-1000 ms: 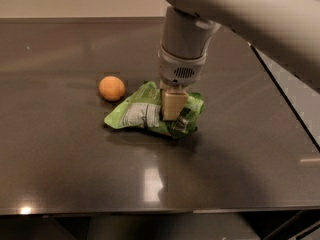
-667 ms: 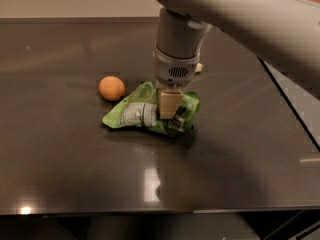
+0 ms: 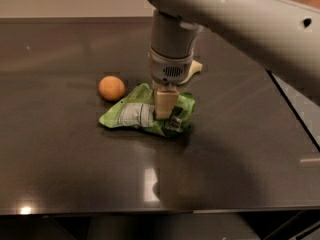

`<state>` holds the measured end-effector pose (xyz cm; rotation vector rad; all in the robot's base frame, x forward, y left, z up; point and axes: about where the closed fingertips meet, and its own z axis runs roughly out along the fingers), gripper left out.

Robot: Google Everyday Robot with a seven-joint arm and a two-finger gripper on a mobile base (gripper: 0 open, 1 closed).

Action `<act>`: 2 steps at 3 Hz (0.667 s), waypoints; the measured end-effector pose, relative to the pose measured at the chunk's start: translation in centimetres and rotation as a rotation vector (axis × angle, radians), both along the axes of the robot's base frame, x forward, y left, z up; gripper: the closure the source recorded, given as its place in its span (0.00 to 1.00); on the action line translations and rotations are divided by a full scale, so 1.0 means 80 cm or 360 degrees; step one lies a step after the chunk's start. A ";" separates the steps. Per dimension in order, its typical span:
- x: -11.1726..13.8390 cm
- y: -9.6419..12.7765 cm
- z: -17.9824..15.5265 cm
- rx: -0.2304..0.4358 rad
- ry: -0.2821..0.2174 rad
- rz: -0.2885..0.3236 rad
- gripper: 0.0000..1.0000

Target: Move green rice chip bag near orange

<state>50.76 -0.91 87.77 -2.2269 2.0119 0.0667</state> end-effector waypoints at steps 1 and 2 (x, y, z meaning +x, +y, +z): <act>0.001 0.002 0.000 0.0006 -0.0008 0.0001 0.00; 0.001 0.002 0.000 0.0006 -0.0008 0.0001 0.00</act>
Offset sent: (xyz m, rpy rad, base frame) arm 0.0008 0.0014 -0.0001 0.0035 -0.0047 0.0007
